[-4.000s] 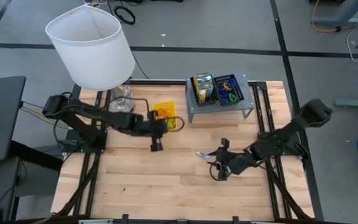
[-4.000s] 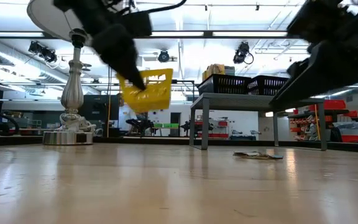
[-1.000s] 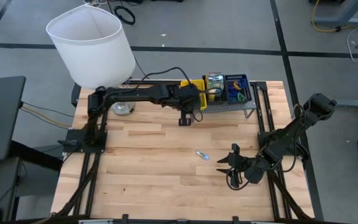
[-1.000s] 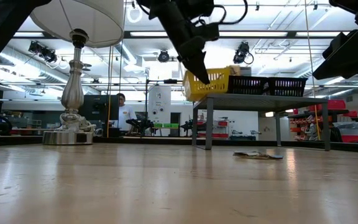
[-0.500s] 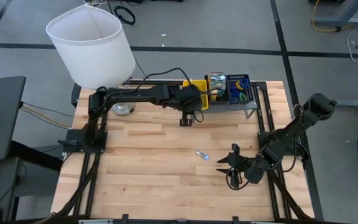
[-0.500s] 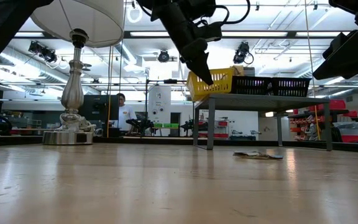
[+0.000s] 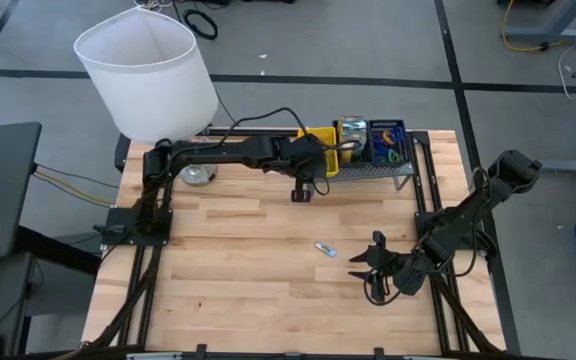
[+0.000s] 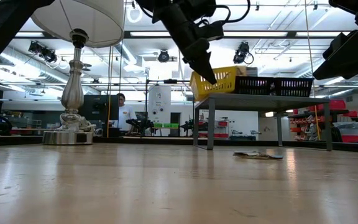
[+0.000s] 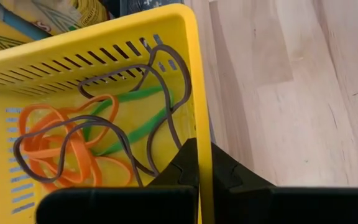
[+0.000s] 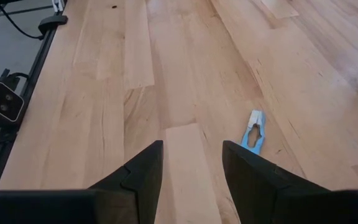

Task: Pick & Place Office Desk Supplies
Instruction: Put the yellow bin on the shelf, then return to Home Position

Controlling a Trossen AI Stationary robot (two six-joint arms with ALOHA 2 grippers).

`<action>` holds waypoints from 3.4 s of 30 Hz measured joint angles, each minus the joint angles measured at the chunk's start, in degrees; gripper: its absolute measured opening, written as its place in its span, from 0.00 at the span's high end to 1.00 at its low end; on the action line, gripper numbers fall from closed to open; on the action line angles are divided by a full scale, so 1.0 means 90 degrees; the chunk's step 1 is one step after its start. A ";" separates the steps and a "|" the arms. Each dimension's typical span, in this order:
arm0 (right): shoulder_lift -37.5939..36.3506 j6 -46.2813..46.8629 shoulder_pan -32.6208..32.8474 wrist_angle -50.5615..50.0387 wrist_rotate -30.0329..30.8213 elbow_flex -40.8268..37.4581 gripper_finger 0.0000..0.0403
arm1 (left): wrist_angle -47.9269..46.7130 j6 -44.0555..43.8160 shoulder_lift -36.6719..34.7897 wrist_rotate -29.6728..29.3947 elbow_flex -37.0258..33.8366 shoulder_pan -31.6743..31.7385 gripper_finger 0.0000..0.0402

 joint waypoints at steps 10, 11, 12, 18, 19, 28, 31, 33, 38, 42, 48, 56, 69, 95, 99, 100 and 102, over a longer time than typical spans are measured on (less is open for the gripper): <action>0.0000 0.0003 0.0000 0.0002 -0.0095 0.0000 0.57 | 0.0239 0.0030 0.0000 0.0005 0.0000 -0.0007 0.91; 0.0000 0.0002 0.0000 0.0002 -0.0095 0.0000 0.57 | 0.0239 0.0040 0.0000 0.0003 0.0000 -0.0007 0.90; 0.0000 0.0003 0.0000 0.0002 -0.0097 0.0000 0.57 | 0.0233 0.0060 0.0000 0.0000 0.0000 -0.0010 0.89; 0.0000 0.0002 0.0000 0.0003 -0.0100 0.0000 0.57 | 0.0093 0.0129 0.0000 -0.0012 0.0000 -0.0010 0.81; 0.0000 0.0004 0.0000 0.0005 -0.0101 0.0000 0.57 | 0.0086 0.0130 0.0000 -0.0012 0.0000 -0.0010 0.79; 0.0000 0.0003 0.0000 0.0007 -0.0104 0.0000 0.57 | 0.0063 0.0402 0.0000 -0.0067 0.0027 -0.0097 0.55; 0.0000 0.0002 0.0000 0.0007 -0.0104 0.0000 0.57 | 0.0079 0.0397 -0.0001 -0.0065 0.0185 -0.0133 0.48; 0.0000 0.0002 0.0000 0.0005 -0.0104 0.0000 0.57 | 0.0061 0.0394 -0.0002 -0.0066 0.0328 -0.0138 0.46; 0.0000 -0.0008 0.0000 0.0005 -0.0104 0.0000 0.57 | 0.0059 0.0311 -0.0163 0.0299 0.0653 -0.0134 0.44; 0.0000 -0.0058 0.0000 0.0005 -0.0104 -0.0001 0.57 | 0.0195 0.0130 -0.0552 0.1439 0.0690 -0.0078 0.45; 0.0000 -0.0124 0.0000 0.0005 -0.0102 -0.0002 0.57 | 0.0574 -0.0160 -0.0915 0.3174 0.0695 -0.0259 0.46; 0.0000 -0.0126 0.0000 0.0002 -0.0102 -0.0002 0.57 | 0.1163 0.0212 -0.0958 0.3023 0.0694 -0.1329 0.46; 0.0000 -0.0127 0.0000 0.0081 -0.0101 -0.0007 0.57 | 0.1991 -0.0113 -0.2044 0.2831 0.0180 -0.3059 0.46; -0.1140 -0.3934 0.0650 0.2256 0.0075 -0.0007 0.57 | 0.8633 -0.2164 -0.6443 -0.2124 -0.9553 -0.4884 0.46; -0.2266 -0.4145 0.0937 0.1758 0.0097 -0.0212 0.57 | 0.8637 -0.2397 -0.7174 -0.2239 -1.0244 -0.5038 0.46; -0.2549 -0.4196 0.0988 0.1762 0.0097 -0.0373 0.57 | 0.8609 -0.2432 -0.7323 -0.2350 -1.0397 -0.5082 0.46; -0.3143 -0.4265 0.1027 0.1973 0.0088 -0.0887 0.57 | 0.8575 -0.2459 -0.7548 -0.2640 -1.0647 -0.5176 0.46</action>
